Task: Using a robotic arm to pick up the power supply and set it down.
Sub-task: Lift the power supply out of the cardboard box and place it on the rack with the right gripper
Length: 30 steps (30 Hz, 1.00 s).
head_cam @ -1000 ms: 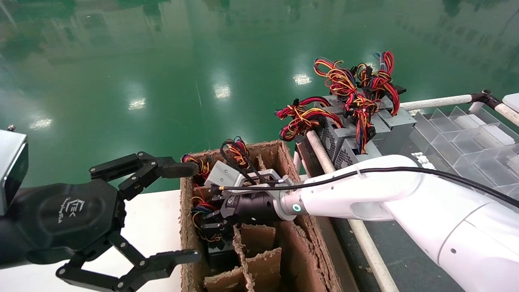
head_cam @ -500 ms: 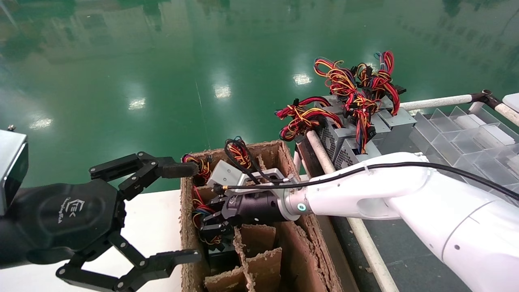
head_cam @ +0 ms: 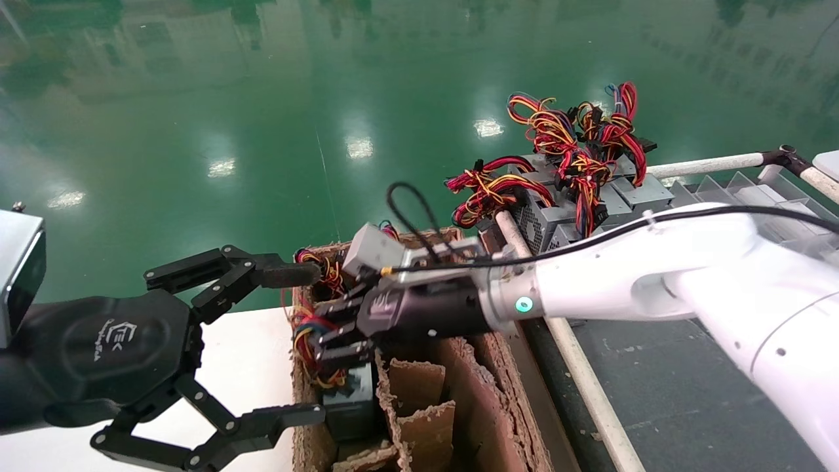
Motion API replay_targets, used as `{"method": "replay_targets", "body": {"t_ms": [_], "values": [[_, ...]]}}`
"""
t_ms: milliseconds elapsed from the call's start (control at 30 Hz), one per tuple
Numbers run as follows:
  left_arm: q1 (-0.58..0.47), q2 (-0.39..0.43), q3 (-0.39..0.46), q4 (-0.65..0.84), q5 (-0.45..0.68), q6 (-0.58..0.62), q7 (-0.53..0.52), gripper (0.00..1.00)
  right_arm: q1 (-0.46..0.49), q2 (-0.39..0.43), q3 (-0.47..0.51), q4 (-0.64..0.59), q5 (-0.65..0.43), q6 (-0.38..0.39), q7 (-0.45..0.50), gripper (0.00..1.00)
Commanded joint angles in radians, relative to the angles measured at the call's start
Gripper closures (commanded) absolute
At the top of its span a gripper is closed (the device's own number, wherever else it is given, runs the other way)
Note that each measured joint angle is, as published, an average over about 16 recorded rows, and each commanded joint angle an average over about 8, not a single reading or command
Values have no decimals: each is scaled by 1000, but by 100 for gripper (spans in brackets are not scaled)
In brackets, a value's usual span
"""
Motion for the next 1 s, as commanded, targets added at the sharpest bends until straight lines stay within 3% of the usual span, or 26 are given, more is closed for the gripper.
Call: {"method": "replay_targets", "body": {"t_ms": [33, 433, 1000], "values": [[0, 0, 0, 0, 0, 0, 0, 0, 6, 2, 8, -22, 11, -21, -15, 100], [0, 0, 0, 0, 0, 0, 0, 0, 60, 50, 50, -64, 56, -66, -63, 100], [0, 0, 0, 0, 0, 0, 0, 0, 178, 191, 147, 2, 158, -110, -97, 100]]}}
